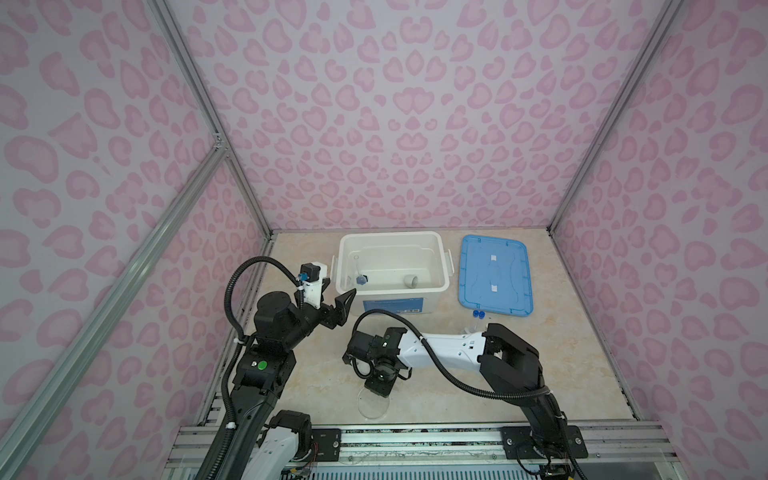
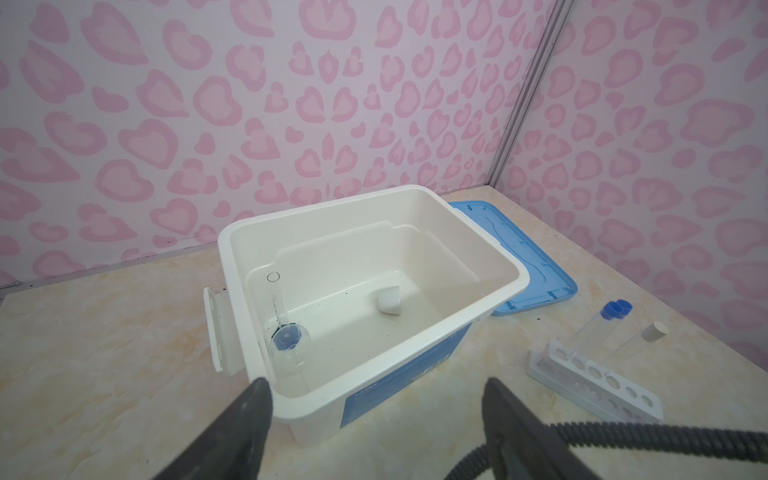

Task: Organize the chemistry lab equipment
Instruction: 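Lower the right gripper and pinch the petri dish rim, then lift the petri dish and carry it over the white box with the right gripper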

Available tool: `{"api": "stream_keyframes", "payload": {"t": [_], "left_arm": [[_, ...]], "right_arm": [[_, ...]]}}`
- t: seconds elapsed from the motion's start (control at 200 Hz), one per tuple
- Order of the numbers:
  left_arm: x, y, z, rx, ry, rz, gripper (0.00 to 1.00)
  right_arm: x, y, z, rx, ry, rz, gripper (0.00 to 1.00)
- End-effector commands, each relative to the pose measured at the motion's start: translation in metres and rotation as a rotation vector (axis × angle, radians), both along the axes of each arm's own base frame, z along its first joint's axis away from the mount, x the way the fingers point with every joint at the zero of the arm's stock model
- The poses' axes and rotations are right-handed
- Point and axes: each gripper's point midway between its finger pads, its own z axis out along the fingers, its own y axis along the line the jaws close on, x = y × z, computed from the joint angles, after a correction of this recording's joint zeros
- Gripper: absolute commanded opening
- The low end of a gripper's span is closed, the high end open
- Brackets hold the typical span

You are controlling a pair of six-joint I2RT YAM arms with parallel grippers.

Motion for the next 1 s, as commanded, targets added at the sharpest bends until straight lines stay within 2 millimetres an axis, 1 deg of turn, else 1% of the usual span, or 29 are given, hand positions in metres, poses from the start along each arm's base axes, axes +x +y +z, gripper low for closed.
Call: {"api": "stream_keyframes", "payload": {"t": [0.0,0.31,0.46,0.55,0.715,0.84,0.92,0.995], "left_arm": [[0.001,0.002,0.004,0.006,-0.019,0.008,0.81],[0.002,0.002,0.004,0.01,-0.018,0.013,0.81],[0.003,0.002,0.003,0.011,-0.016,0.012,0.81],[0.003,0.002,0.003,0.01,-0.017,0.013,0.81],[0.003,0.003,0.005,0.01,-0.02,0.018,0.81],[0.005,0.003,0.006,0.01,-0.022,0.019,0.81],[0.007,0.003,0.008,0.009,-0.021,0.02,0.81],[0.009,0.002,0.011,0.005,-0.023,0.022,0.81]], "right_arm": [[-0.002,-0.006,-0.004,-0.037,0.013,0.013,0.13],[0.005,-0.011,-0.006,-0.055,0.002,-0.008,0.05],[0.009,-0.019,-0.01,-0.087,-0.01,-0.014,0.01],[0.012,-0.021,-0.006,-0.082,-0.016,-0.018,0.0],[0.024,-0.024,0.013,-0.042,-0.029,-0.055,0.0],[0.036,-0.037,0.032,-0.036,-0.06,-0.071,0.0],[0.046,-0.045,0.049,-0.018,-0.08,-0.088,0.0],[0.055,-0.048,0.071,0.026,-0.097,-0.108,0.0]]}}
